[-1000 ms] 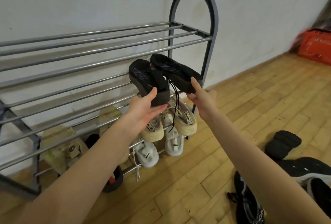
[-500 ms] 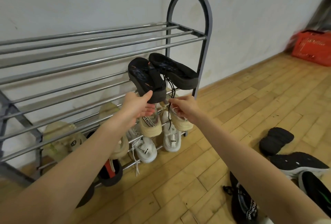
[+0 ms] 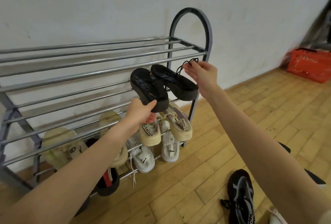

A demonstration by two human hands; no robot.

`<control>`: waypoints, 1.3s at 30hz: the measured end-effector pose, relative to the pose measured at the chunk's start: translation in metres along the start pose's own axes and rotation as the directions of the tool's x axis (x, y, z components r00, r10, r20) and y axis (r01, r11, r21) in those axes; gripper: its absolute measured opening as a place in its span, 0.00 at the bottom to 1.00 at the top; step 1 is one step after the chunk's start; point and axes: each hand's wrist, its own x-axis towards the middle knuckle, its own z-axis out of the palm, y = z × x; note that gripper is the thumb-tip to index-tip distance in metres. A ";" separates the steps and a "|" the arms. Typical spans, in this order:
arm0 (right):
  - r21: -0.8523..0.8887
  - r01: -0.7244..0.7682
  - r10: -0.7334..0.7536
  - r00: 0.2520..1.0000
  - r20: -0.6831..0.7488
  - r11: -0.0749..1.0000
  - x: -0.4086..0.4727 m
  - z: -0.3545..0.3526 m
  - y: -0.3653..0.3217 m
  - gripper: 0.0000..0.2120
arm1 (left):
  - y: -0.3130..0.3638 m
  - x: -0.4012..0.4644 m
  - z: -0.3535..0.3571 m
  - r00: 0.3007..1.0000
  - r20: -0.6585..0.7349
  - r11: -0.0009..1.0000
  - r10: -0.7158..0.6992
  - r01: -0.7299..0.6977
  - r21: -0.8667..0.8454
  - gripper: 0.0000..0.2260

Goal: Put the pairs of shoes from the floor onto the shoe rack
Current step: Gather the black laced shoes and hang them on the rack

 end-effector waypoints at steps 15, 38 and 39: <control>-0.858 0.147 -0.051 0.989 0.140 0.492 -0.012 -0.032 0.036 0.15 | 0.004 0.006 0.023 0.999 -0.034 1.000 -0.002 0.002 0.003 0.11; -0.916 -0.136 0.280 0.959 -0.027 0.377 -0.131 -0.237 0.193 0.22 | -0.064 -0.031 0.112 0.908 0.304 0.810 0.288 -0.400 0.429 0.07; -0.923 -0.157 0.305 0.951 -0.046 0.351 -0.133 -0.251 0.198 0.22 | -0.066 -0.032 0.122 0.892 0.354 0.783 0.283 -0.427 0.452 0.08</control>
